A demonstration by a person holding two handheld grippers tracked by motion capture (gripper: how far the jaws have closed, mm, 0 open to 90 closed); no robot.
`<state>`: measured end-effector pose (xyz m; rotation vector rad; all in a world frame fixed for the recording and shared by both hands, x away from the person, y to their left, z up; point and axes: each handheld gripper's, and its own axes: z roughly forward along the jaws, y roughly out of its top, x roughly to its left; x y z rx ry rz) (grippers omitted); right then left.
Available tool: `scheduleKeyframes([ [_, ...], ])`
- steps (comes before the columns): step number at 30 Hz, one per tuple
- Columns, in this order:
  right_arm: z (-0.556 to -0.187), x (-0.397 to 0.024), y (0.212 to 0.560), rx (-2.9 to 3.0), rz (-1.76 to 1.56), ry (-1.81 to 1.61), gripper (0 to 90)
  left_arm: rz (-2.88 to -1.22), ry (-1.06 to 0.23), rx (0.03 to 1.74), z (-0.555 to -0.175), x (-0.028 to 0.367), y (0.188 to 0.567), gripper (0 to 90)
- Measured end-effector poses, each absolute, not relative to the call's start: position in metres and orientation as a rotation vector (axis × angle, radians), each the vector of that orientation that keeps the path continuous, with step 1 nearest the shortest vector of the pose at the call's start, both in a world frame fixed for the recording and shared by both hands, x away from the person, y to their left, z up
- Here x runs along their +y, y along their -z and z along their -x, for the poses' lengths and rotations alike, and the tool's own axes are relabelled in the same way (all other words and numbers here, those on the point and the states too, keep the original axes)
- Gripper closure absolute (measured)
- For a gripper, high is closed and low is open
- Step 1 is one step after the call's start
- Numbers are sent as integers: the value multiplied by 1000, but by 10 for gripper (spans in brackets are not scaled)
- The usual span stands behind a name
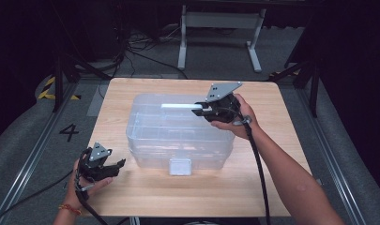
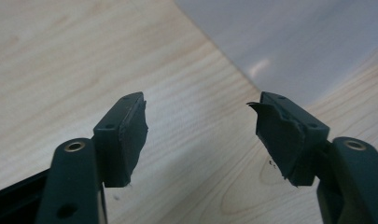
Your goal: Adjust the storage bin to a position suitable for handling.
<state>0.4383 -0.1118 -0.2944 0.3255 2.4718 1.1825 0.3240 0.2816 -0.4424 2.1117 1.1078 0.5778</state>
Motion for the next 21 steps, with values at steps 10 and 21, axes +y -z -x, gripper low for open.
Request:
scheduleKeyframes([
  [10,-447,-110,286,2471,-357,-1177,721,-2047,-627,1040,-317,273,416,454],
  [21,-454,-108,279,2460,-373,-1161,709,-2034,-591,968,-320,263,400,617],
])
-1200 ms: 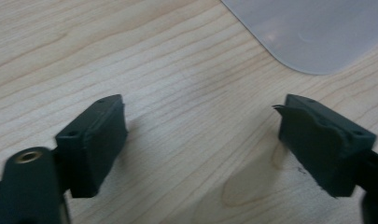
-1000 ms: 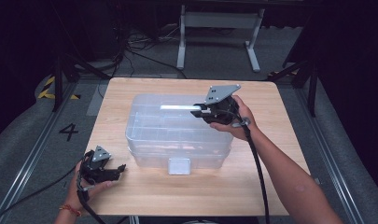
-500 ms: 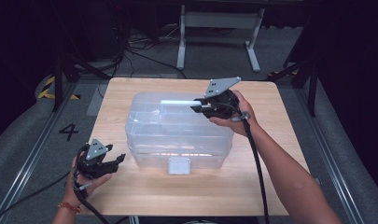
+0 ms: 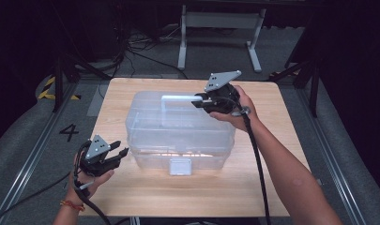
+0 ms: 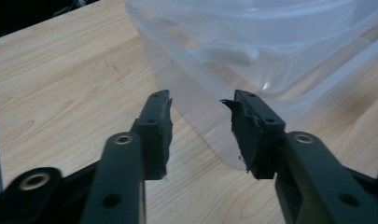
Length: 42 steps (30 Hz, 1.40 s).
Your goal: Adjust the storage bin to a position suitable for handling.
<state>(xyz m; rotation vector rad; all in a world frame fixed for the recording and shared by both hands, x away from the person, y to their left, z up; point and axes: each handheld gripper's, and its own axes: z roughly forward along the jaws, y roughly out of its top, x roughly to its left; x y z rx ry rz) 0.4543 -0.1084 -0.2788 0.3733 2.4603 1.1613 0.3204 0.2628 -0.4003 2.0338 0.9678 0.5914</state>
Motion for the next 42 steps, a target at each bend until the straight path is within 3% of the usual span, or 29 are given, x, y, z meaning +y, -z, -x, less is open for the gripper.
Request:
scheduleKeyframes([
  [7,-456,-108,277,2464,-371,-1157,709,-2025,-583,936,-328,255,394,756],
  [15,-454,-109,279,2445,-371,-1167,703,-2011,-586,926,-330,252,391,800],
  [17,-451,-110,278,2421,-380,-1155,653,-2015,-589,920,-329,252,390,812],
  [31,-433,-152,269,2323,-484,-1254,513,-2014,-590,915,-330,252,389,822],
  [42,-414,-212,270,2217,-577,-1296,473,-2009,-601,905,-334,249,382,825],
])
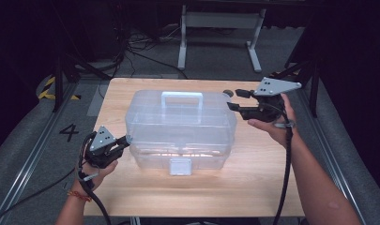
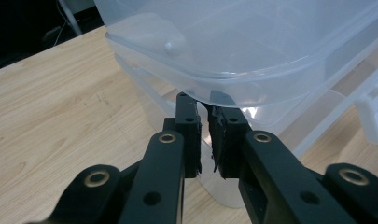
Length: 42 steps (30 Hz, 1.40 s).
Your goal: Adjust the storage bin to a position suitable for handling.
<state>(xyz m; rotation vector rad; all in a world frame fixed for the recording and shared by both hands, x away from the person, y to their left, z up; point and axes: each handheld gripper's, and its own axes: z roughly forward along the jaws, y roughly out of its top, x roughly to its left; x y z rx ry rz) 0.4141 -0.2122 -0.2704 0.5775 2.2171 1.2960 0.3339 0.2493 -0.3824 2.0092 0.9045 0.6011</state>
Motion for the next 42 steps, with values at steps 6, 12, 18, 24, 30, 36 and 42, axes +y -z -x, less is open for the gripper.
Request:
scheduleKeyframes([
  [6,-410,-245,283,2186,-646,-1294,449,-2012,-605,907,-336,249,379,823],
  [12,-406,-261,312,2217,-686,-1271,434,-2003,-600,911,-340,250,375,826],
  [18,-401,-257,349,2287,-659,-1234,411,-2009,-603,910,-344,250,373,825],
  [24,-391,-252,369,2311,-607,-1281,390,-2019,-606,910,-348,250,369,829],
  [30,-388,-245,373,2281,-595,-1315,386,-2021,-609,904,-350,250,366,829],
  [36,-387,-238,371,2235,-583,-1344,387,-2016,-615,894,-351,251,365,828],
  [42,-386,-235,371,2197,-579,-1365,387,-2009,-624,886,-350,249,365,811],
])
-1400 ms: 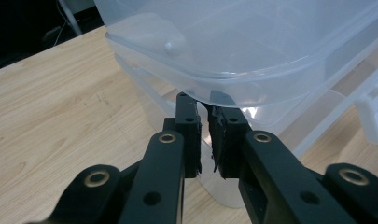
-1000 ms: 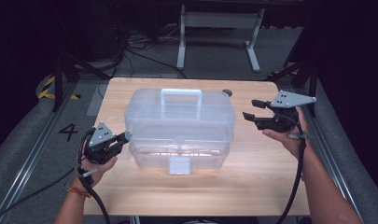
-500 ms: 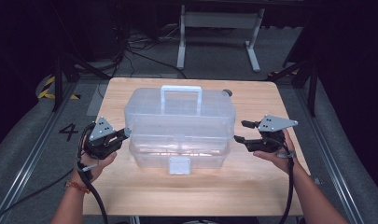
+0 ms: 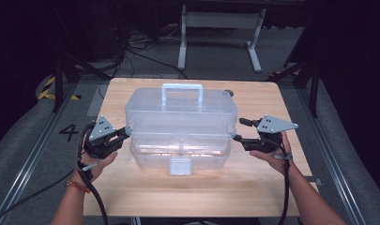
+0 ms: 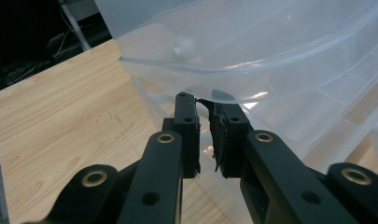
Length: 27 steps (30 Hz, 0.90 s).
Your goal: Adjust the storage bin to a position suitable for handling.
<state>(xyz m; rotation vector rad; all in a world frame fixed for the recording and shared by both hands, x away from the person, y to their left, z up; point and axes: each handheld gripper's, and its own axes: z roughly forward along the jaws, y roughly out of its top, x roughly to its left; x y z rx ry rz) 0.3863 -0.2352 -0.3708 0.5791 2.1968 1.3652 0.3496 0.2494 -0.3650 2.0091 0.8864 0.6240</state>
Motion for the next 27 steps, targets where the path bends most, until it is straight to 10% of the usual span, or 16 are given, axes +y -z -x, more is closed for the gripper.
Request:
scheduleKeyframes([
  [27,-391,-229,356,1966,-604,-1448,490,-2050,-648,1052,-314,290,414,531],
])
